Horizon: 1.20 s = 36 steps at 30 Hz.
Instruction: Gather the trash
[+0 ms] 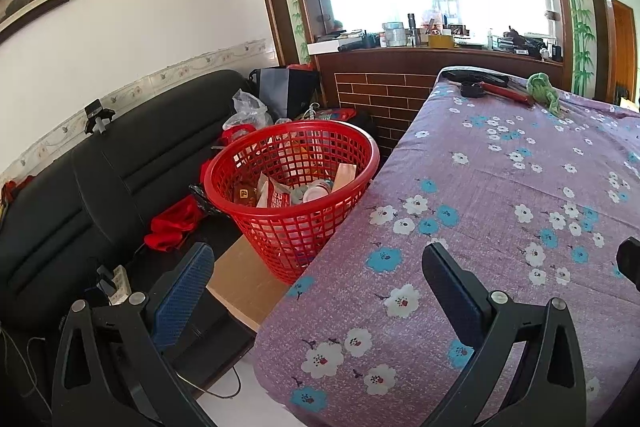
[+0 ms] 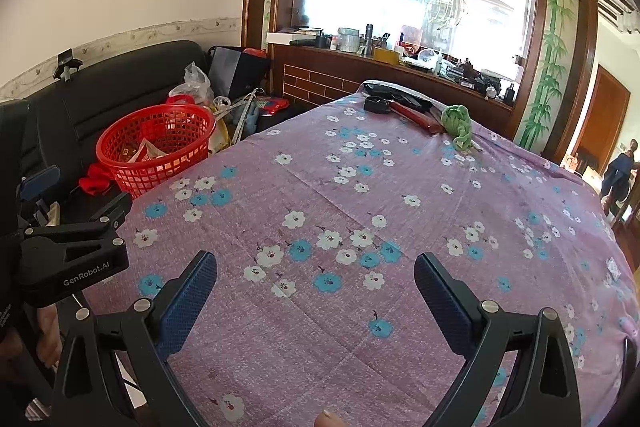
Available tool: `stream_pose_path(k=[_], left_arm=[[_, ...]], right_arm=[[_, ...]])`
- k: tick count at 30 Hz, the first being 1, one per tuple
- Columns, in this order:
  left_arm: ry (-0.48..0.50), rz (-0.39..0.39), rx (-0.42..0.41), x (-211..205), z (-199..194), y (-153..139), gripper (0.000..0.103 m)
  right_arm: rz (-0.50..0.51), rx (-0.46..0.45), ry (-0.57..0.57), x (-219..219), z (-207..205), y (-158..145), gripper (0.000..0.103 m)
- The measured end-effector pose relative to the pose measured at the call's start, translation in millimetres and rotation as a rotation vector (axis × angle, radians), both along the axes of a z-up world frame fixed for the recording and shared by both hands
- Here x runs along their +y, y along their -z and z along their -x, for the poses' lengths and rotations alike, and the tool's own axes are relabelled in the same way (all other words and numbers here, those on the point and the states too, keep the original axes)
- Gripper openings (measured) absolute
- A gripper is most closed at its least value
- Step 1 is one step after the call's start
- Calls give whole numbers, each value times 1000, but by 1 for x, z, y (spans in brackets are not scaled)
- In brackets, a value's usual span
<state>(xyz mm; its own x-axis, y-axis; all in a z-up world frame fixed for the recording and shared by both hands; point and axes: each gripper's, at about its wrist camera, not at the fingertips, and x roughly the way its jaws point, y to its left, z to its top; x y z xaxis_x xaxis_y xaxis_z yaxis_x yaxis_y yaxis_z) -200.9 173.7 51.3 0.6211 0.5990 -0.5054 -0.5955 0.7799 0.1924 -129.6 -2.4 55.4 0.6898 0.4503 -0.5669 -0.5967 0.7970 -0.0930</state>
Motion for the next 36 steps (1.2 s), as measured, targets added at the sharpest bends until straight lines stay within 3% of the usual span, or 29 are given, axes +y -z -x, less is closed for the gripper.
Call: stream_pose_path(k=[36], left_arm=[[10, 5, 7, 2, -1, 4, 103]], right_arm=[[0, 12, 3, 0, -2, 5, 101]])
